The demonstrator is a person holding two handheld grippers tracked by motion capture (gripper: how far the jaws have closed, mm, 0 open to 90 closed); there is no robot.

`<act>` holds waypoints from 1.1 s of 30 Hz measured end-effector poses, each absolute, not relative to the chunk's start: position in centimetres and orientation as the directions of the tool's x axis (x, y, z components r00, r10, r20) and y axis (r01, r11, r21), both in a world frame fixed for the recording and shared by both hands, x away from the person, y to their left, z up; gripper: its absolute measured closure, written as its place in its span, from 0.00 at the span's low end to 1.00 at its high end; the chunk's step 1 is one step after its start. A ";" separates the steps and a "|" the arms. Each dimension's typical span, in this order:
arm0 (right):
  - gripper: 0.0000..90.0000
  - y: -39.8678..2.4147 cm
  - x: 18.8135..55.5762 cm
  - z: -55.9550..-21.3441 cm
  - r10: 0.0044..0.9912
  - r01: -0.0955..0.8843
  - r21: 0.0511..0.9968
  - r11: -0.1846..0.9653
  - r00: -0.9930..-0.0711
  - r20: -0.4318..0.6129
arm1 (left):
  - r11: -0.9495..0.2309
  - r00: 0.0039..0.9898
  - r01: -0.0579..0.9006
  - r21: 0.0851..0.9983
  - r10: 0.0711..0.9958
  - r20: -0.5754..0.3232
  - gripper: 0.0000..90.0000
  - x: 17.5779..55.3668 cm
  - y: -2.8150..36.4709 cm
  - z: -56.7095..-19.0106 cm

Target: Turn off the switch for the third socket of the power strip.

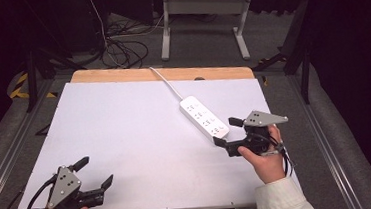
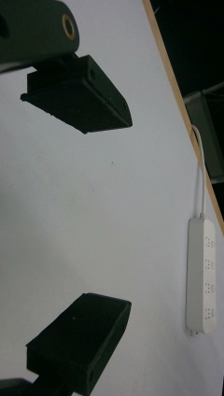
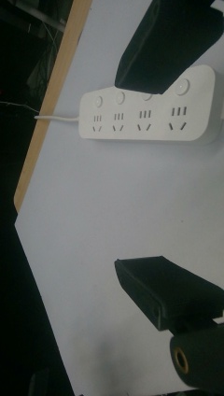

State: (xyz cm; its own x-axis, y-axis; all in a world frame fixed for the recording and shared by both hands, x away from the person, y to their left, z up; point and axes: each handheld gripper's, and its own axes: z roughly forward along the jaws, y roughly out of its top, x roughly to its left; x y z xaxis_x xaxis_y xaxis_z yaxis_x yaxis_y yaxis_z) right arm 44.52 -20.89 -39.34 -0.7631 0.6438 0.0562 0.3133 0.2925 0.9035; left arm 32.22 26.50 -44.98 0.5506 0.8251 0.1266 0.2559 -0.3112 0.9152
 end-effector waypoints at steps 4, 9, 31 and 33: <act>0.11 -21.4 43.8 -39.9 0.632 0.313 0.904 0.290 -0.772 0.064 | -0.308 0.551 0.259 0.916 0.826 0.121 0.14 32.2 26.5 -45.0; 0.10 -22.2 43.1 -40.9 0.619 0.315 0.905 0.287 -0.782 0.075 | -0.310 0.546 0.252 0.917 0.828 0.130 0.14 32.3 26.6 -45.0; 0.07 -23.9 41.3 -46.2 0.572 0.309 0.902 0.301 -0.815 0.089 | -0.296 0.547 0.264 0.918 0.830 0.111 0.13 31.3 27.0 -45.1; 0.07 -23.9 41.2 -46.7 0.579 0.320 0.898 0.302 -0.810 0.095 | -0.296 0.546 0.259 0.919 0.830 0.114 0.13 31.2 27.2 -45.1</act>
State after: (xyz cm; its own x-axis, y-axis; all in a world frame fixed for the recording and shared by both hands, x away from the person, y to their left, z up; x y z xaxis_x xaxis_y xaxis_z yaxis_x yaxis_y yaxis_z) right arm 41.23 -23.94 -46.69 -0.8102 0.5785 0.0947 0.3204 0.3018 0.8979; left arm 31.20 27.17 -45.13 0.5458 0.8302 0.1135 0.2591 -0.2961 0.9194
